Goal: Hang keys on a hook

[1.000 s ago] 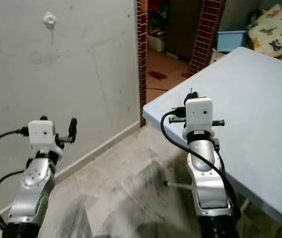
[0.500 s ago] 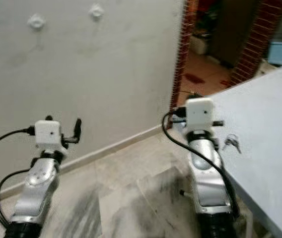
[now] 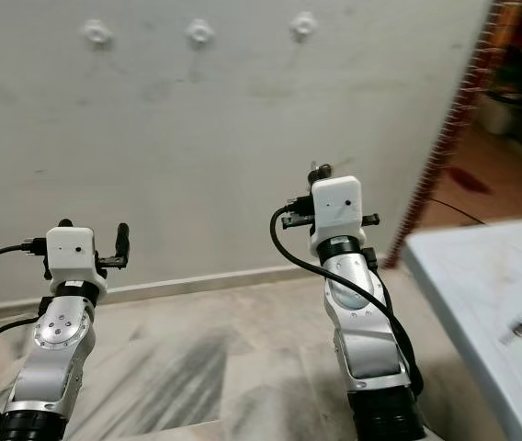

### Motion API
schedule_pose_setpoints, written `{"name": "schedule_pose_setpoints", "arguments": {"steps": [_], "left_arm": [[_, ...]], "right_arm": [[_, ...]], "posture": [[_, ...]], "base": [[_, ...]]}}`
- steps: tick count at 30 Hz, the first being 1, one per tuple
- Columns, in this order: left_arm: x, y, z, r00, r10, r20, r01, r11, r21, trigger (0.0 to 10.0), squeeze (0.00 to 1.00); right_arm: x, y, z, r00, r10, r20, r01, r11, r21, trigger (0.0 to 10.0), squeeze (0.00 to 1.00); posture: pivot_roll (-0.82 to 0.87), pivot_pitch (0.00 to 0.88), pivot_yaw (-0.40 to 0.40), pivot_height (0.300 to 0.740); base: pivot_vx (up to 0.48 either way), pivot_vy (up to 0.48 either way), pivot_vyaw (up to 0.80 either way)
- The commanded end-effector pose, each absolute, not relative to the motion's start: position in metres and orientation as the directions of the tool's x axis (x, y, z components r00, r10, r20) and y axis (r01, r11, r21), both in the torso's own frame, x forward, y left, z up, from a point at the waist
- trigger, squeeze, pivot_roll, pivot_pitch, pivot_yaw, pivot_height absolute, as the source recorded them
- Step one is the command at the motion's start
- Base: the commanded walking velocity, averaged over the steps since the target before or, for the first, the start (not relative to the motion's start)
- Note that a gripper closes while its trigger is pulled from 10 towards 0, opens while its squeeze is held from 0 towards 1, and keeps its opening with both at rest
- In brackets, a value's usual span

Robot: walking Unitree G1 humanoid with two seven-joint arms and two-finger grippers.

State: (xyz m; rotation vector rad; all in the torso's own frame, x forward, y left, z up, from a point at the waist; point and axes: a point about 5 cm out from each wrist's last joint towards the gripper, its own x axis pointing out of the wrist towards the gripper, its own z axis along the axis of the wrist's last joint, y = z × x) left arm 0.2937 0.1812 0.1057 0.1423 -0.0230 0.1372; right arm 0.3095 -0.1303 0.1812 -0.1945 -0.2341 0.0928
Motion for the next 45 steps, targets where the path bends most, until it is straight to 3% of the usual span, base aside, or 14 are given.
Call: {"name": "schedule_pose_setpoints", "arguments": {"steps": [1,5,25,45], "left_arm": [[0.294,0.179,0.106,0.991,0.13,0.033,-0.133,0.982,0.136,10.0,0.0],[0.295,0.178,0.107,0.992,0.122,0.032,-0.125,0.984,0.124,10.0,0.0],[0.296,0.176,0.111,0.998,0.054,0.034,-0.055,0.998,0.043,10.0,0.0],[0.297,0.173,0.109,0.999,0.03,0.028,-0.031,0.999,0.026,10.0,0.0]], "right_arm": [[0.31,-0.129,0.185,0.963,0.128,0.236,-0.081,0.977,-0.197,10.0,0.0],[0.31,-0.128,0.186,0.962,0.136,0.238,-0.091,0.977,-0.191,10.0,0.0],[0.312,-0.115,0.189,0.943,0.202,0.263,-0.169,0.975,-0.142,10.0,0.0],[0.311,-0.108,0.188,0.929,0.255,0.268,-0.22,0.964,-0.152,10.0,0.0]], "posture": [[-0.05,0.015,0.013,0.74],[-0.05,0.023,0.008,0.74],[-0.04,0.008,0.015,0.74],[-0.04,0.006,0.011,0.74]], "base": [[0.0,0.0,0.8],[0.0,0.0,0.8],[0.0,0.0,0.0],[0.32,0.0,0.0]]}}
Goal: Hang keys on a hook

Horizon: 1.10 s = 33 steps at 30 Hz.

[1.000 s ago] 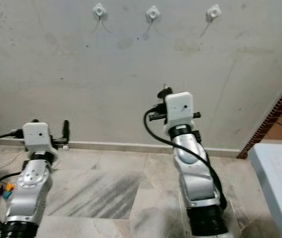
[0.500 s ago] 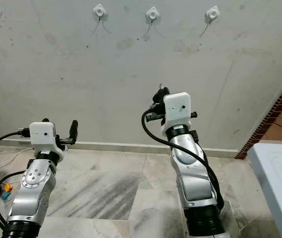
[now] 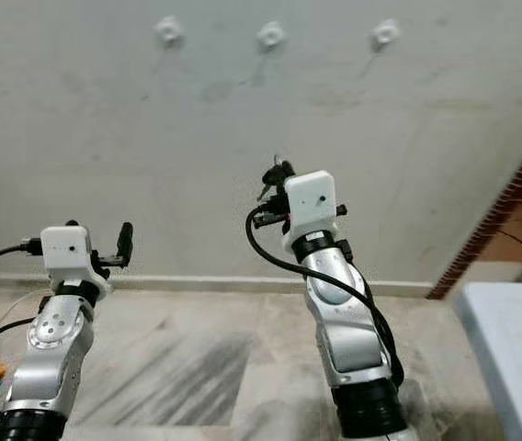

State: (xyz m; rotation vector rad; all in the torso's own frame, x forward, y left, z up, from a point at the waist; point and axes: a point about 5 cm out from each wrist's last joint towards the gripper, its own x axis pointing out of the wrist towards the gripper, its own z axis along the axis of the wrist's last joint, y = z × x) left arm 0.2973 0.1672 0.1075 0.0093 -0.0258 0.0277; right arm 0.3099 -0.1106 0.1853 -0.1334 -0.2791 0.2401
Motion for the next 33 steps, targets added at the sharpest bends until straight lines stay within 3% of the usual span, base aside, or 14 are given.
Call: {"name": "schedule_pose_setpoints", "arguments": {"steps": [1,13,17,33], "left_arm": [[0.2969,0.1729,0.1087,0.999,0.03,0.027,-0.031,0.999,0.025,10.0,0.0],[0.2959,0.1708,0.1068,1.0,0.024,0.017,-0.025,0.999,0.02,10.0,0.0],[0.296,0.1701,0.1056,1.0,0.027,0.008,-0.027,1.0,0.015,10.0,0.0],[0.2948,0.1691,0.1035,0.999,0.032,-0.009,-0.032,0.999,0.012,10.0,0.0]], "right_arm": [[0.3108,-0.1082,0.1883,0.929,0.256,0.267,-0.222,0.963,-0.152,10.0,0.0],[0.3098,-0.1067,0.1842,0.93,0.265,0.257,-0.232,0.961,-0.151,10.0,0.0],[0.3098,-0.1074,0.1824,0.931,0.265,0.251,-0.232,0.961,-0.153,10.0,0.0],[0.3095,-0.1086,0.1796,0.935,0.26,0.241,-0.227,0.962,-0.154,10.0,0.0]], "posture": [[-0.04,0.005,0.011,0.74],[-0.04,0.01,0.014,0.74],[-0.04,0.012,0.012,0.74],[-0.04,0.016,0.013,0.74]], "base": [[0.337,0.0,0.0],[0.338,0.0,0.0],[0.303,0.279,0.0],[0.0,0.394,0.0]]}}
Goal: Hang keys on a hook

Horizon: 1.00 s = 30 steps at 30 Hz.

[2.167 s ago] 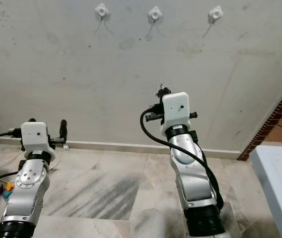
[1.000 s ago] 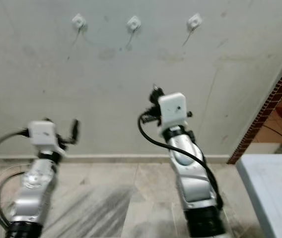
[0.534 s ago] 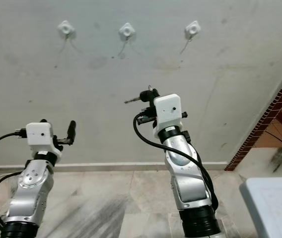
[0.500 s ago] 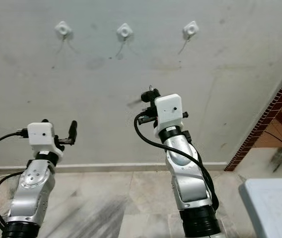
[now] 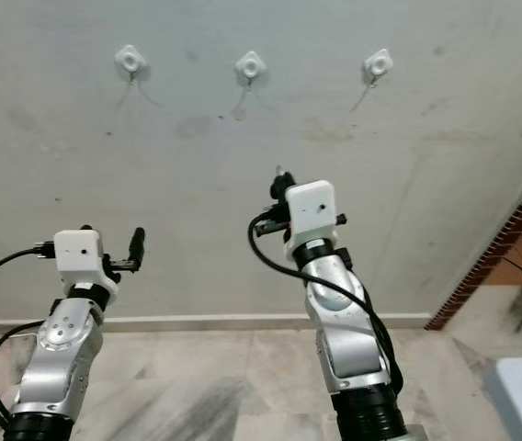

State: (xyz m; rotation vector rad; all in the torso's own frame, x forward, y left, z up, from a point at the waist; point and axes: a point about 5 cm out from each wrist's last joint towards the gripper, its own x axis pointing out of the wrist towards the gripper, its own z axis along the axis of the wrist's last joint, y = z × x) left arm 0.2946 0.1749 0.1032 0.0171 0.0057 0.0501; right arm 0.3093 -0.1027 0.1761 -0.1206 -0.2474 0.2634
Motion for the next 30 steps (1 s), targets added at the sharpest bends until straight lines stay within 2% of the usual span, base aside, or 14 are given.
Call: {"name": "schedule_pose_setpoints", "arguments": {"steps": [1,16,30], "left_arm": [[0.2949,0.1693,0.1033,0.999,0.032,-0.012,-0.032,0.999,0.013,10.0,0.0],[0.2959,0.1687,0.1028,1.0,0.025,-0.018,-0.024,1.0,0.016,10.0,0.0],[0.2981,0.1646,0.1079,1.0,0.003,0.001,-0.003,1.0,0.012,10.0,0.0]], "right_arm": [[0.3097,-0.1087,0.1794,0.936,0.259,0.24,-0.226,0.962,-0.155,10.0,0.0],[0.3106,-0.1109,0.1787,0.941,0.245,0.235,-0.212,0.965,-0.156,10.0,0.0],[0.3133,-0.1088,0.1824,0.936,0.248,0.25,-0.217,0.965,-0.145,10.0,0.0]], "posture": [[-0.04,0.017,0.013,0.74],[-0.05,0.019,0.018,0.74],[-0.04,0.018,0.017,0.74]], "base": [[0.0,0.341,0.0],[0.0,0.351,0.0],[0.0,0.0,0.0]]}}
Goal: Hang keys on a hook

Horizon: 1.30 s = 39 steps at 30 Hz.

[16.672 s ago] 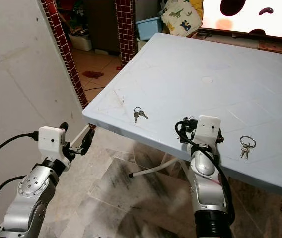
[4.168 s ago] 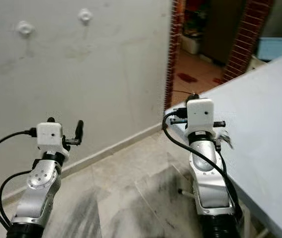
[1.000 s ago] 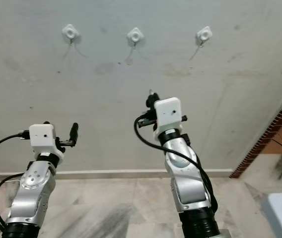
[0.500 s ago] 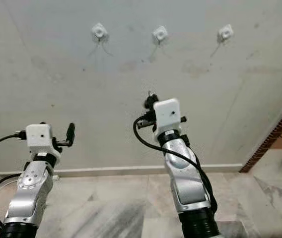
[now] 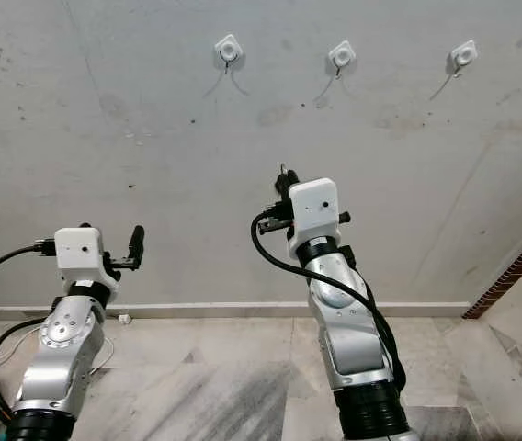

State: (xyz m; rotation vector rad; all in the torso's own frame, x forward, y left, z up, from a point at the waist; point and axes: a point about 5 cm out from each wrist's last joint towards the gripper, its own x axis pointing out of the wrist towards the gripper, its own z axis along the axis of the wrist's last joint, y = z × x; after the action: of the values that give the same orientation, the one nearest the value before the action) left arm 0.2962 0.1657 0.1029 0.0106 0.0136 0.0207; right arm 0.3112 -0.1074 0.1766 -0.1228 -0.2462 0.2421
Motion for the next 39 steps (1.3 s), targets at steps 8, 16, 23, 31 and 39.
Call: {"name": "schedule_pose_setpoints", "arguments": {"steps": [8,16,23,31,39], "left_arm": [[0.298,0.165,0.109,1.0,-0.008,0.009,0.008,1.0,-0.005,10.0,0.0],[0.297,0.165,0.107,1.0,-0.012,0.007,0.013,1.0,-0.011,10.0,0.0],[0.297,0.165,0.107,1.0,-0.01,0.007,0.01,1.0,-0.01,10.0,0.0],[0.296,0.165,0.106,1.0,-0.01,0.004,0.01,1.0,-0.014,10.0,0.0],[0.296,0.164,0.106,1.0,-0.006,0.003,0.006,1.0,-0.018,10.0,0.0]], "right_arm": [[0.313,-0.106,0.183,0.929,0.272,0.252,-0.241,0.959,-0.145,10.0,0.0],[0.312,-0.105,0.182,0.927,0.28,0.249,-0.25,0.957,-0.145,10.0,0.0],[0.31,-0.099,0.179,0.917,0.322,0.236,-0.295,0.945,-0.143,10.0,0.0],[0.306,-0.09,0.177,0.894,0.383,0.23,-0.355,0.922,-0.155,10.0,0.0],[0.306,-0.09,0.177,0.891,0.391,0.23,-0.361,0.919,-0.161,10.0,0.0]], "posture": [[-0.04,0.014,0.018,0.74],[-0.04,0.013,0.012,0.74],[-0.04,0.01,0.009,0.74],[-0.04,0.012,0.006,0.74],[-0.03,0.012,0.006,0.74]], "base": [[0.136,0.0,0.0],[0.321,0.0,0.0],[0.338,0.0,0.0],[0.332,0.0,0.0],[0.31,0.285,0.0]]}}
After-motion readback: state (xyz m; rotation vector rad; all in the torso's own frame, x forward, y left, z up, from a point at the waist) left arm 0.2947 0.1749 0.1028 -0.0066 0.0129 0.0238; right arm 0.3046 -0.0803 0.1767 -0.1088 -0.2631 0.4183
